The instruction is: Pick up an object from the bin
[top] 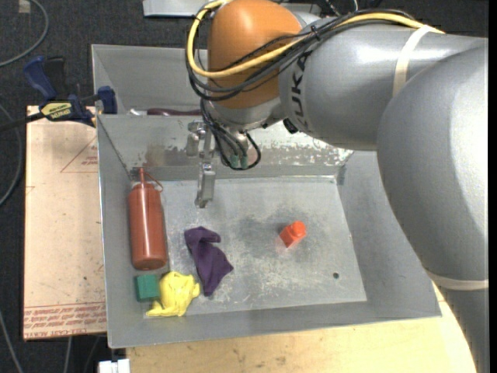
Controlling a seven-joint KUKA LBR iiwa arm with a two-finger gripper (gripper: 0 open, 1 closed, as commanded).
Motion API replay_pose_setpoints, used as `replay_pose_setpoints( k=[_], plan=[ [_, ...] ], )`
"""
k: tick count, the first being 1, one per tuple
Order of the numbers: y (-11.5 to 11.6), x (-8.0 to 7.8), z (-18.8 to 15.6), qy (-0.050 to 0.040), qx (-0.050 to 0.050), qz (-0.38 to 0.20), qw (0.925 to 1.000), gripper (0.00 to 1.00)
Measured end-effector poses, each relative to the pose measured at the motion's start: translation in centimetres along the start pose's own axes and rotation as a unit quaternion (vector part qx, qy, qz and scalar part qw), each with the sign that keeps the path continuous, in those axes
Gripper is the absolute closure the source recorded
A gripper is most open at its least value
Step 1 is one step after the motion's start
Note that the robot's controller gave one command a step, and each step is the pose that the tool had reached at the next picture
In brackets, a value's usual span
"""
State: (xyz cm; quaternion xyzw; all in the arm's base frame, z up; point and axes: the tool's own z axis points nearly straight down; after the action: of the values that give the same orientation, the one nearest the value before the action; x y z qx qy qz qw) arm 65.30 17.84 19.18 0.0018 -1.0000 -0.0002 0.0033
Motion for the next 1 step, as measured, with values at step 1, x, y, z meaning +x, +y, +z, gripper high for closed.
replay_pose_setpoints(
  k=[1],
  plan=[
    [-0.07,-0.16,-0.52,-0.0039,-0.001,0.001,1.0,0.0]
  ],
)
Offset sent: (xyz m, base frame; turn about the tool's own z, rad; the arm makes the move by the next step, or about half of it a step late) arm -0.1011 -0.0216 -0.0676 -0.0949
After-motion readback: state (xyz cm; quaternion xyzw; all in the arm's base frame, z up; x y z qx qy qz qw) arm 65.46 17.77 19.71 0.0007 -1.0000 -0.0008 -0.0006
